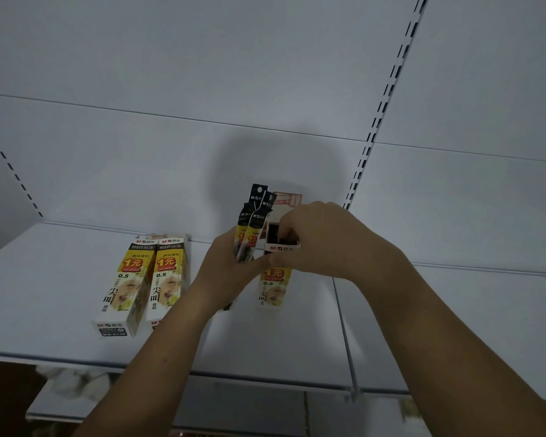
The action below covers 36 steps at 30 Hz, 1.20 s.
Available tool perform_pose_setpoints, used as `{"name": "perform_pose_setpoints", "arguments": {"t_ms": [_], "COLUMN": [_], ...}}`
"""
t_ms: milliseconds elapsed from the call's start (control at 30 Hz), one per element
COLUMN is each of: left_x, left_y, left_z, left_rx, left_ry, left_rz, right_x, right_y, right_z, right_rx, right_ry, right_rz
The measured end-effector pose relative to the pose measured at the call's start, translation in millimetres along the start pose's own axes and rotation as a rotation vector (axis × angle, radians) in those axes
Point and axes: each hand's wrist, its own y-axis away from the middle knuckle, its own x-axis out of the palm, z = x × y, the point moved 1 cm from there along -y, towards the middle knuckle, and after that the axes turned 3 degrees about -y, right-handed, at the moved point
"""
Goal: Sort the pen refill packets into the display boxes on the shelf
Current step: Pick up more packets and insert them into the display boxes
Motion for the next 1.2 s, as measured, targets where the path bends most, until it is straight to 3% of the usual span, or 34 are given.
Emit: {"name": "perform_pose_setpoints", "arguments": {"t_ms": [200,433,700,900,1200], "left_x": [3.3,7.6,9.2,9.8,9.6], "left_y": [-1.5,-2.7,-2.0,-0.6,0.2], "left_z": [1.9,2.5,8.2,7.0,8.3], "left_rx": [-0.023,-0.028,-0.063,-0.073,-0.093], "left_ry": [0.061,0.069,0.121,0.159,0.137], "left_rz": [-0.022,-0.029,-0.07,-0.059,-0.051], "right_x": [10.9,3.2,18.6,21.9,31.8], "right_y": [3.8,13.6,13.6,21.4,22.1], "right_z": [1.7,-5.5,-3.4,-15.5,-12.6], "right_rx": [0.002,0.062,0.023,0.03,-0.009], "right_ry": [0.072,-0.104,-0.125,-0.322,-0.301], "right_rz": [0.023,-0.123,-0.089,-0.293,-0.168]}}
